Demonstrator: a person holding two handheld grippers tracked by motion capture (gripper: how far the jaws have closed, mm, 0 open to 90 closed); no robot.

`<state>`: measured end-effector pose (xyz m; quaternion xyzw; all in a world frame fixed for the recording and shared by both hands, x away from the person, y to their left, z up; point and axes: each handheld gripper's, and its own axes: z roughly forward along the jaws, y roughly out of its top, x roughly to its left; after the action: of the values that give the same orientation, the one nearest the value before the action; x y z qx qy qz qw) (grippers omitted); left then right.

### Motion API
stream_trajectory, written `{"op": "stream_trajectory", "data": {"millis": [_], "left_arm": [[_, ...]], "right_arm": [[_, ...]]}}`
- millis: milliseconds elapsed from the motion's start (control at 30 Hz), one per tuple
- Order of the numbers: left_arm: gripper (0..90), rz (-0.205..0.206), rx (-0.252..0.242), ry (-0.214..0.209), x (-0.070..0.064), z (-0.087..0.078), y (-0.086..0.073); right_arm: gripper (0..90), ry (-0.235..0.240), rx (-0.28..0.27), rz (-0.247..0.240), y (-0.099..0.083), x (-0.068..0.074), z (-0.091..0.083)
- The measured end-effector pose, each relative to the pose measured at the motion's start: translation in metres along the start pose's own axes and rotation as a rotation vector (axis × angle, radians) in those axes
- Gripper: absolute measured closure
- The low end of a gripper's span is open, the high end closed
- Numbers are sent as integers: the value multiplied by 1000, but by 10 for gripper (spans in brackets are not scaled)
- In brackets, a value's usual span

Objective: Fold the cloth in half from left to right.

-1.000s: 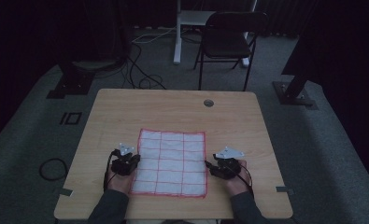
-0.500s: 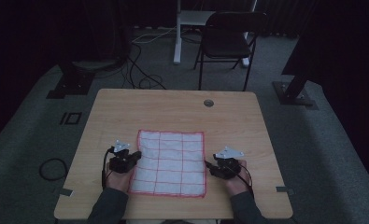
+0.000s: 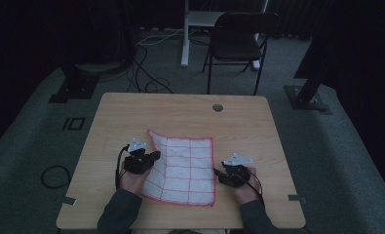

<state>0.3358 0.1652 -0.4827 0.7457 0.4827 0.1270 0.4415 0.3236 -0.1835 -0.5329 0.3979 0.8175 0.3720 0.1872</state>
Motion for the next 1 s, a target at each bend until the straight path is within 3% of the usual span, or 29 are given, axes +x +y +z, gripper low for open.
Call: {"op": "stream_trajectory", "data": {"millis": [700,1000], "left_arm": [[881,63,-9,-104,-39,25,20],[881,98,18,-145,-52,43,21]], "right_arm": [[531,-11,7,17,-2,-3,1],[530,-11,6,21,-3,-4,0]]}}
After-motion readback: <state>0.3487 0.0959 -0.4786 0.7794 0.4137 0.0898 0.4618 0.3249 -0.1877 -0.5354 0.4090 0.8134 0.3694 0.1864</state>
